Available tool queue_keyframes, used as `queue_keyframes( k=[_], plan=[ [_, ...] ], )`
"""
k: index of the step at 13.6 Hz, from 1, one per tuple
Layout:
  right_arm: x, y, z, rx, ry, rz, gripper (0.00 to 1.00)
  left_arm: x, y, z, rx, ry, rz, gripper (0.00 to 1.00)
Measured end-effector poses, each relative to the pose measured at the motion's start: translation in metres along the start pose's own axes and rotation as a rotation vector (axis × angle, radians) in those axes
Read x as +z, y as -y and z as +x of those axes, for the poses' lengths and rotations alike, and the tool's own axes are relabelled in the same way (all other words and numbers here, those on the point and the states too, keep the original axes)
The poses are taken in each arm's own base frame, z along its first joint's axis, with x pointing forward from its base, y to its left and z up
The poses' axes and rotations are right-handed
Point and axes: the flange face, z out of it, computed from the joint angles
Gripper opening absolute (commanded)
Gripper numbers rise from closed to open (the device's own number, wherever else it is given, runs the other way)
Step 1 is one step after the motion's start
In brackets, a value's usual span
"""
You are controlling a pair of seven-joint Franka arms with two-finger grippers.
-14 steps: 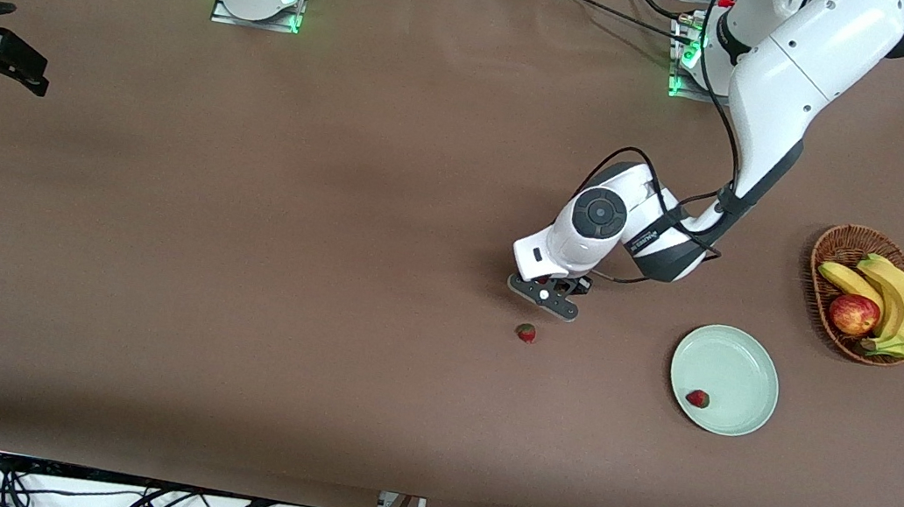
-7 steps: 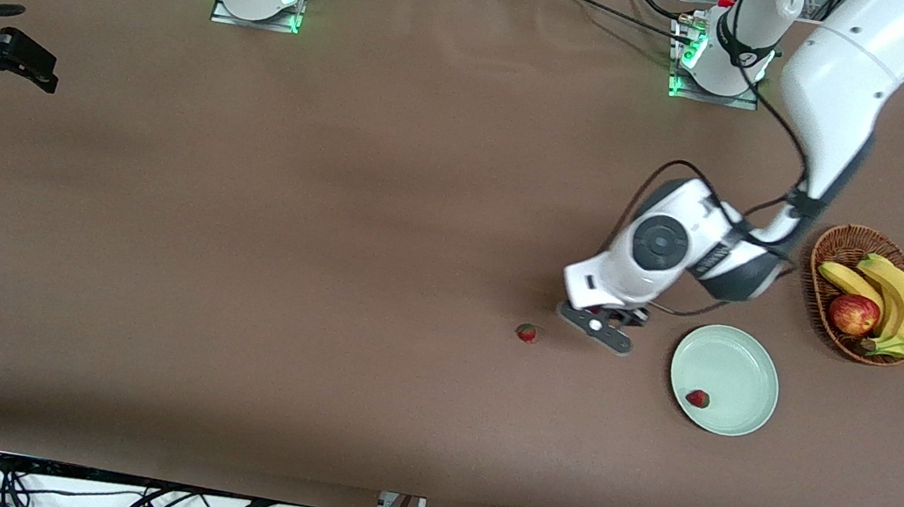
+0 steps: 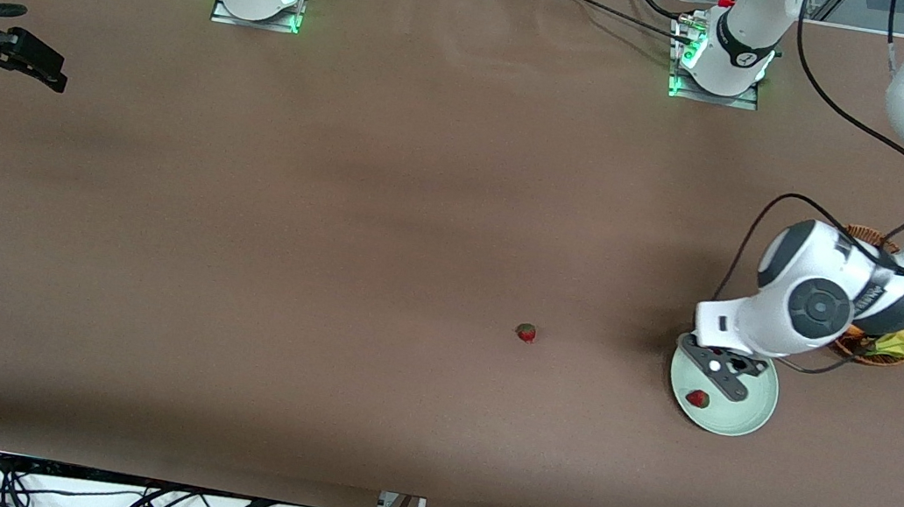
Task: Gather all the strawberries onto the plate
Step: 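Open the left gripper to drop the strawberry on the plate, then reach the left gripper to the last strawberry and grasp it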
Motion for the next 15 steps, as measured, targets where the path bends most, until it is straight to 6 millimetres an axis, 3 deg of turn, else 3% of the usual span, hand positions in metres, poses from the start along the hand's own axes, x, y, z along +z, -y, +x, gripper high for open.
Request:
queue_keyframes(
  k=[4,8,12,15],
  plan=[
    [0.002,0.001,0.001,0.005,0.008,0.014,1.00,0.001,0.002,0.001,0.015,-0.017,-0.004,1.00],
    [0.002,0.003,0.003,0.003,0.006,0.014,1.00,-0.017,-0.030,0.023,-0.016,-0.042,-0.090,1.00],
    [0.001,0.005,0.005,-0.001,0.003,0.013,1.00,-0.049,-0.087,0.066,-0.201,-0.107,-0.258,1.00],
    [0.001,0.006,0.005,-0.002,0.003,0.013,1.00,-0.075,-0.159,0.119,-0.256,-0.123,-0.276,1.00]
  ],
)
